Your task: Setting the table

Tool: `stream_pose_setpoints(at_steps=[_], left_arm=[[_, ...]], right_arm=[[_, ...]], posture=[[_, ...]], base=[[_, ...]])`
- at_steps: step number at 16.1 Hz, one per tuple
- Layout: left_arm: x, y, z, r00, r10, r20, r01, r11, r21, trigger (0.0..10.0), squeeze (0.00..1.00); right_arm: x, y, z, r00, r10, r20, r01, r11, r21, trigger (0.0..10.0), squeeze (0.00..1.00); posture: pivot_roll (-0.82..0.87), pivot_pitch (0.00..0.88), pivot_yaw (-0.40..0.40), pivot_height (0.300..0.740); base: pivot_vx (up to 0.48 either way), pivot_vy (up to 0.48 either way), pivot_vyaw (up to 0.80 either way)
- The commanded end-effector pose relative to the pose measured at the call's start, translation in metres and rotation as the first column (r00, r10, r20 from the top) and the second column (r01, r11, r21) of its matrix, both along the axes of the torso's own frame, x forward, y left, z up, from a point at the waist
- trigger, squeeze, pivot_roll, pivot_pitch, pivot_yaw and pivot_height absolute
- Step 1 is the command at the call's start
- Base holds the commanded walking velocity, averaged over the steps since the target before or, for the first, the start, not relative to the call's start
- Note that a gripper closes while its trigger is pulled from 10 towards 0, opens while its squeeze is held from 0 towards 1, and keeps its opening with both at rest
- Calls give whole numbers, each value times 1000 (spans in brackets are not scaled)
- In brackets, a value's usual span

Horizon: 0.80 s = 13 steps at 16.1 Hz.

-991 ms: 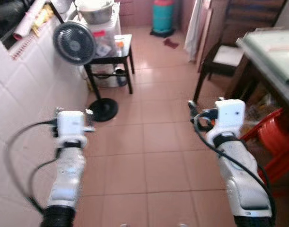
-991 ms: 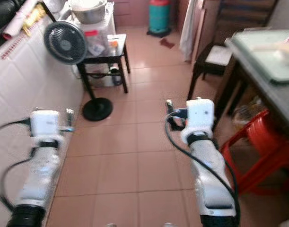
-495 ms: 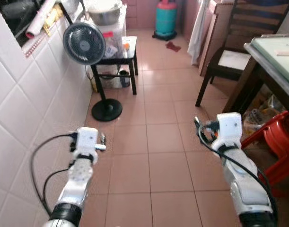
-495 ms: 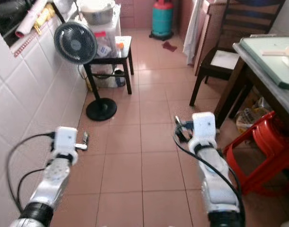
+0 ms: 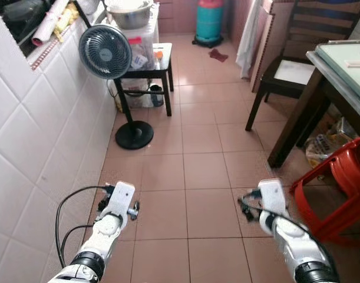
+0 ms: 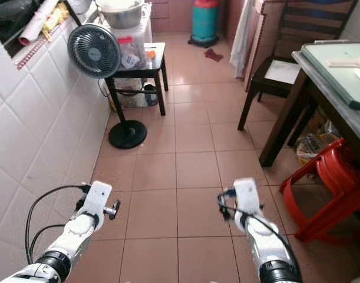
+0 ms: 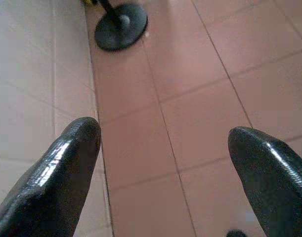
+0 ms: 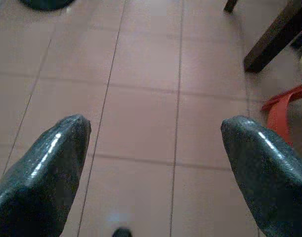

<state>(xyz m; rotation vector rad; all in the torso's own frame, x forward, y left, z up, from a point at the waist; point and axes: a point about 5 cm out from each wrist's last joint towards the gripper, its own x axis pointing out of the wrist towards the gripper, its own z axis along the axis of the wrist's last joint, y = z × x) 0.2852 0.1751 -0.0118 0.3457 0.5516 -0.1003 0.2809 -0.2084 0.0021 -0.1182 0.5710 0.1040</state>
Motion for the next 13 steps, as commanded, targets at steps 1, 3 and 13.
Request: stream_pose_setpoints(at_steps=[1, 3, 13], left_arm=[[-6, 12, -6, 999, 12, -45, -9, 998, 57, 10000, 0], [-20, 23, -17, 993, 40, -108, -30, 995, 90, 10000, 0], [-67, 30, -51, 941, 110, -320, -93, 993, 68, 10000, 0]], right_arm=[[-9, -6, -13, 997, -43, -57, 43, 999, -9, 10000, 0], [-20, -7, -28, 989, -93, -113, 93, 996, -9, 10000, 0], [-55, -7, -58, 915, -336, -225, 355, 933, 51, 10000, 0]], posture=[[-80, 46, 59, 740], [-82, 35, 65, 740], [-115, 43, 53, 740]], base=[[0, 0, 0], [0, 0, 0], [0, 0, 0]])
